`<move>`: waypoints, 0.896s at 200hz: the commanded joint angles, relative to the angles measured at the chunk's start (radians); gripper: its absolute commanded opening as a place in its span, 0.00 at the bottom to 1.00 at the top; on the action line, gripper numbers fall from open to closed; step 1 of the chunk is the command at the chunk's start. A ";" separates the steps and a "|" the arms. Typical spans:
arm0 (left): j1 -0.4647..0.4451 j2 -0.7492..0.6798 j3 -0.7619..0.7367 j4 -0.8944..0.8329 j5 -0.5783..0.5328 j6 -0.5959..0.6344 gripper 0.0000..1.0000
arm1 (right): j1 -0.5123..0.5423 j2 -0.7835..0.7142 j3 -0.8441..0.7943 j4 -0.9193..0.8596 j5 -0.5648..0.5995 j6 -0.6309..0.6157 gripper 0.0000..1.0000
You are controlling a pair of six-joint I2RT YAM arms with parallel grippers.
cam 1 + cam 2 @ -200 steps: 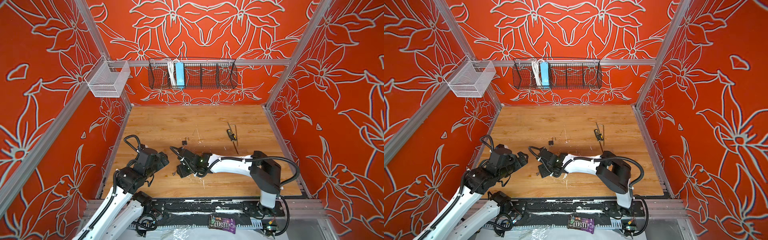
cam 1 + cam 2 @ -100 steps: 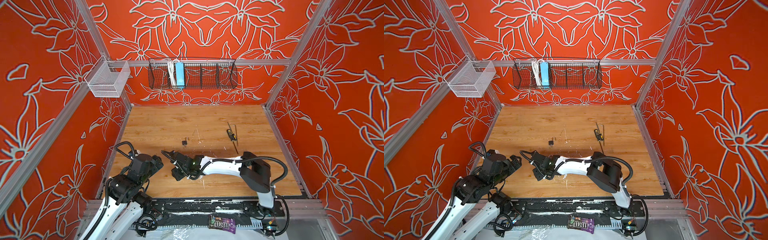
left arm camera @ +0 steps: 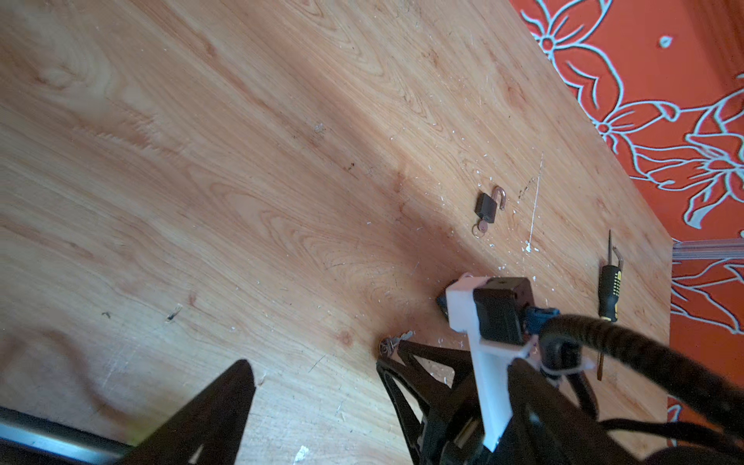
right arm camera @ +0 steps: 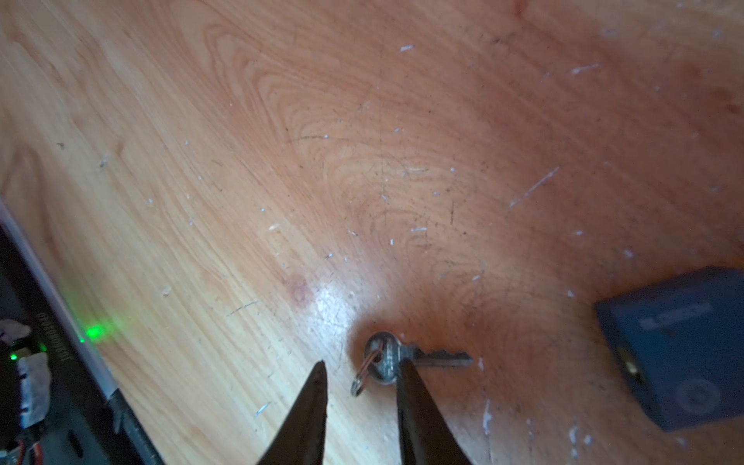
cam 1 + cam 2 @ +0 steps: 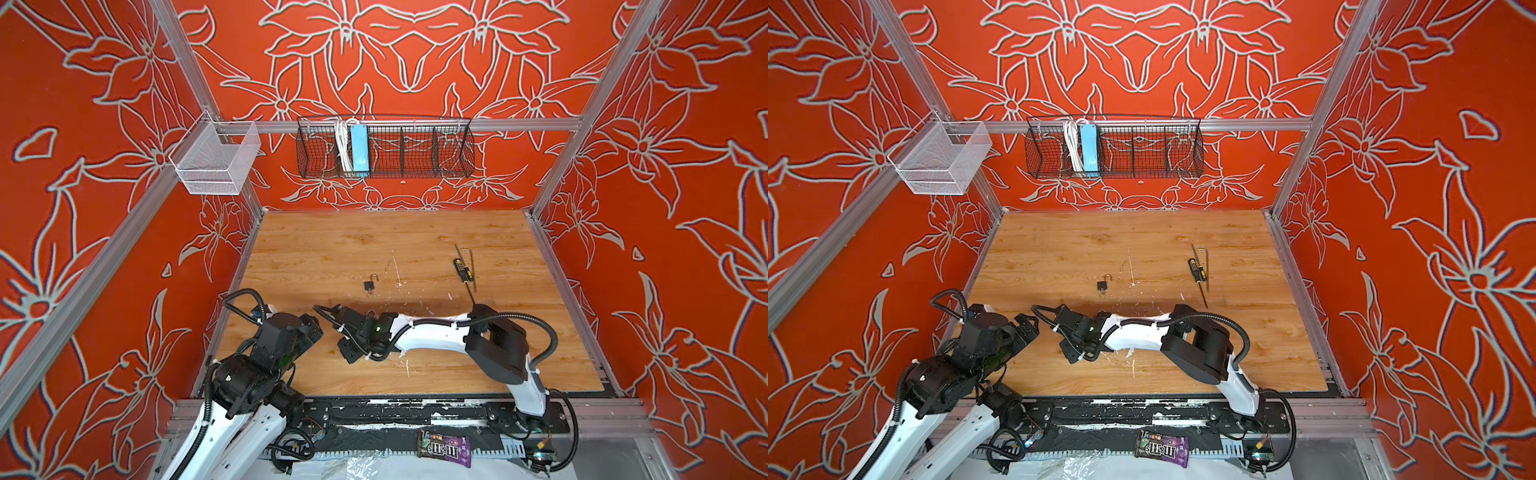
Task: Unlock with the key
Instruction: 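Move the right gripper down over the loose silver key near the blue padlock, then close the right gripper on the silver key's ring end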
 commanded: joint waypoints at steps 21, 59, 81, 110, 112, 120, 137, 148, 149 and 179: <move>0.008 -0.012 0.007 -0.035 -0.030 -0.023 0.98 | 0.011 0.035 0.043 -0.031 0.030 -0.027 0.25; 0.008 -0.014 0.001 -0.031 -0.023 -0.026 0.98 | 0.011 0.041 0.036 -0.018 0.040 -0.034 0.20; 0.007 -0.020 -0.003 -0.020 -0.021 -0.026 0.98 | 0.012 0.038 0.034 -0.020 0.053 -0.044 0.17; 0.007 -0.020 0.001 -0.018 -0.022 -0.030 0.98 | 0.012 0.031 0.038 -0.031 0.056 -0.052 0.15; 0.007 -0.020 0.000 -0.018 -0.022 -0.031 0.98 | 0.012 0.030 0.037 -0.031 0.057 -0.052 0.15; 0.008 -0.022 -0.003 -0.012 -0.019 -0.031 0.98 | 0.012 0.030 0.033 -0.024 0.059 -0.053 0.15; 0.008 -0.021 -0.001 -0.012 -0.013 -0.029 0.98 | 0.011 0.036 0.031 -0.011 0.052 -0.053 0.14; 0.008 -0.023 0.001 -0.017 -0.010 -0.032 0.98 | 0.012 0.042 0.039 -0.012 0.038 -0.053 0.13; 0.007 -0.024 0.001 -0.017 -0.010 -0.032 0.98 | 0.012 0.042 0.040 -0.013 0.037 -0.053 0.13; 0.007 -0.044 -0.015 -0.011 -0.005 -0.038 0.98 | 0.011 0.046 0.045 -0.017 0.061 -0.047 0.11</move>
